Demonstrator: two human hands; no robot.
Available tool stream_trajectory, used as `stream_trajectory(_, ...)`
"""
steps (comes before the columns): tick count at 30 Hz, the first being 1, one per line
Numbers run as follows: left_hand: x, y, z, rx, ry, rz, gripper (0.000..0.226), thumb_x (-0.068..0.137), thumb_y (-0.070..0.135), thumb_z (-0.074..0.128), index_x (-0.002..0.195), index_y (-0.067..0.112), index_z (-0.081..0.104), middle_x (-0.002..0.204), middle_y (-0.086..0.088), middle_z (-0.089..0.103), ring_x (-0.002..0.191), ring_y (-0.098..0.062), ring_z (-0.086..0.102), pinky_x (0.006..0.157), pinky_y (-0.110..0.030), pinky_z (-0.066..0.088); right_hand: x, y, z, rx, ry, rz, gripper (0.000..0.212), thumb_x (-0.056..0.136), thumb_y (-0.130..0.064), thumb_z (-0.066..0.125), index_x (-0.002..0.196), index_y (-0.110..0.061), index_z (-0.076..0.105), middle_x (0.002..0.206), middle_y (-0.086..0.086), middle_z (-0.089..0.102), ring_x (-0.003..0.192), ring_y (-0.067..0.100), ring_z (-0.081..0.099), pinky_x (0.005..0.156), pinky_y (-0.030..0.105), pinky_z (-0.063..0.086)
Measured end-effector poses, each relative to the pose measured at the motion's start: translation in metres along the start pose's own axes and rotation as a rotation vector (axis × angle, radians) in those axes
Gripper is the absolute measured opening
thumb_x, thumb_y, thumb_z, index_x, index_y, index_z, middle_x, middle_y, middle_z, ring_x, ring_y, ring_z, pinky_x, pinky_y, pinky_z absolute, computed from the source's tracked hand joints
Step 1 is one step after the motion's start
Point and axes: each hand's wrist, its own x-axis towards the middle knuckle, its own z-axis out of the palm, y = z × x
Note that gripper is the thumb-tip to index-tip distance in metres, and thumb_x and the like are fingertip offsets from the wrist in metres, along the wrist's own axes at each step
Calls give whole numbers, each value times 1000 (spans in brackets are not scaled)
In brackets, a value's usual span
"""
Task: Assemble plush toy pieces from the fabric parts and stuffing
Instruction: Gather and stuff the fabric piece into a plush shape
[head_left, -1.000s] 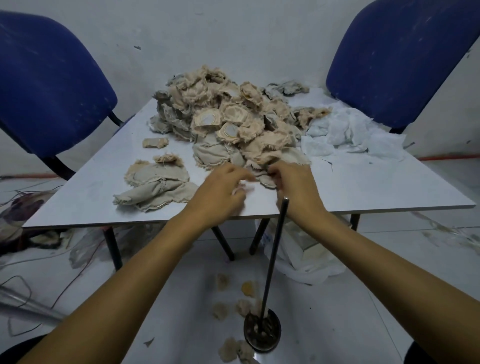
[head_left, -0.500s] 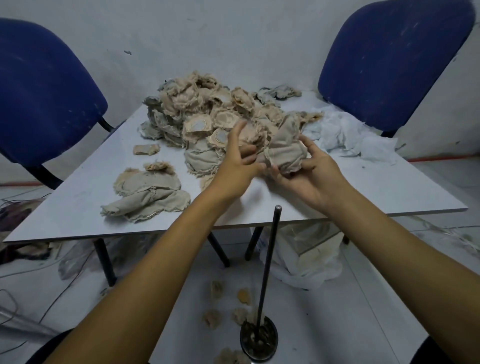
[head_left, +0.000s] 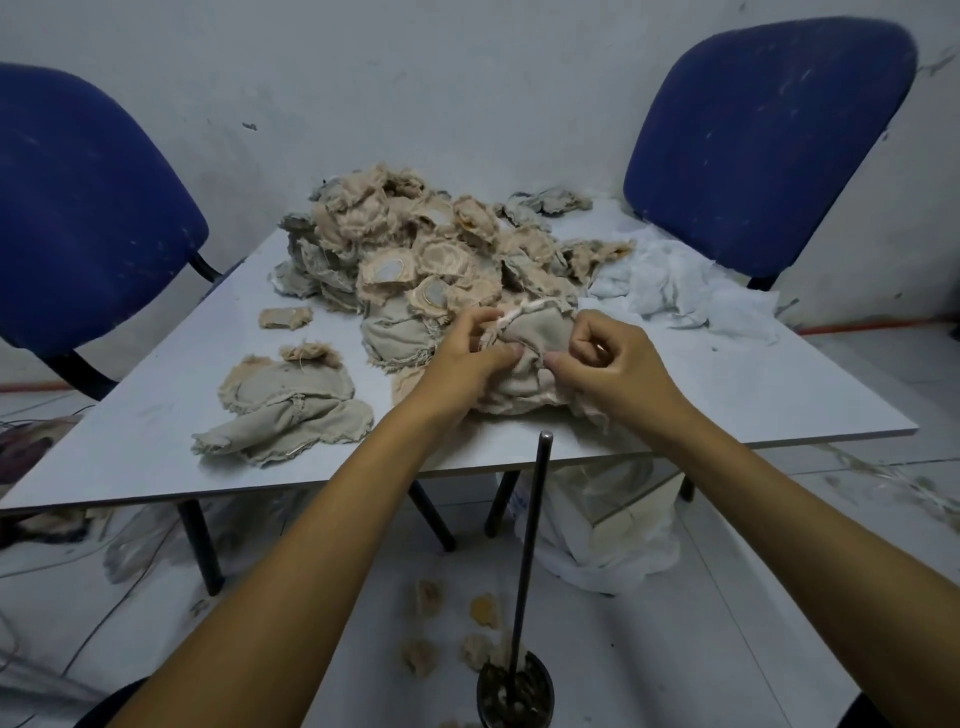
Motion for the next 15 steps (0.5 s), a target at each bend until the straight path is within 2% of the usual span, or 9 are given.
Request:
stream_trajectory(2, -1, 0, -6, -10, -100, -7, 35, 90, 12, 70, 121, 23, 59, 115, -3, 68, 102, -16, 67, 79, -23, 54, 2, 0, 0, -46, 41, -36, 30, 87, -8, 72, 78, -16, 44, 65, 1, 52, 58, 23, 56, 56, 32, 43)
stream_trajectory(3, -1, -1, -9, -20, -122, 7, 31, 88, 9, 72, 115, 20, 63, 104, 0, 74, 94, -15, 71, 73, -23, 55, 2, 0, 0, -78, 60, -55, 27, 87, -8, 71, 85, -20, 47, 72, -4, 55, 60, 17, 53, 58, 31, 43)
stream_trajectory(5, -1, -1, -10, 8, -57, 53, 24, 88, 2, 70, 104, 19, 67, 87, 3, 76, 82, -14, 73, 68, -25, 55, 2, 0, 0, -82, 54, -73, 37, 87, -8, 71, 107, -26, 46, 97, -15, 57, 79, 11, 60, 68, 29, 49)
stream_trajectory(6, 0, -1, -10, 28, 11, 64, 21, 89, 2, 68, 103, 19, 68, 86, 1, 76, 82, -16, 73, 71, -31, 56, 1, 0, 0, -85, 36, -72, 46, 87, -7, 72, 116, -28, 43, 112, -13, 56, 95, 11, 62, 75, 28, 53)
stream_trajectory(8, 1, 2, -7, 51, 119, 66, 23, 92, 8, 67, 114, 13, 66, 101, -9, 74, 95, -25, 71, 86, -45, 57, 0, 0, 3, -201, 61, -105, 56, 86, -3, 71, 126, -30, 43, 127, -2, 48, 114, 18, 56, 86, 26, 53)
stream_trajectory(10, 0, 7, -3, 57, 173, 60, 36, 93, 16, 67, 127, 6, 59, 117, -16, 69, 109, -33, 66, 96, -53, 52, -1, -2, 4, -443, 143, -240, 53, 84, 4, 68, 128, -22, 53, 128, 9, 45, 114, 25, 52, 90, 21, 49)
stream_trajectory(13, -2, 15, 1, 54, 199, 141, 34, 95, 17, 65, 126, 5, 59, 113, -12, 70, 104, -28, 68, 94, -52, 53, -2, -4, 3, -706, 80, -418, 48, 84, 1, 68, 128, -18, 63, 132, 16, 47, 113, 34, 48, 87, 36, 51)
stream_trajectory(15, -3, 18, 4, 37, 210, 208, 22, 96, 13, 63, 117, 9, 61, 104, -3, 71, 97, -21, 69, 90, -49, 56, -4, -3, 5, -780, 20, -353, 47, 87, -9, 65, 132, -21, 62, 140, 16, 42, 116, 37, 45, 80, 44, 54)
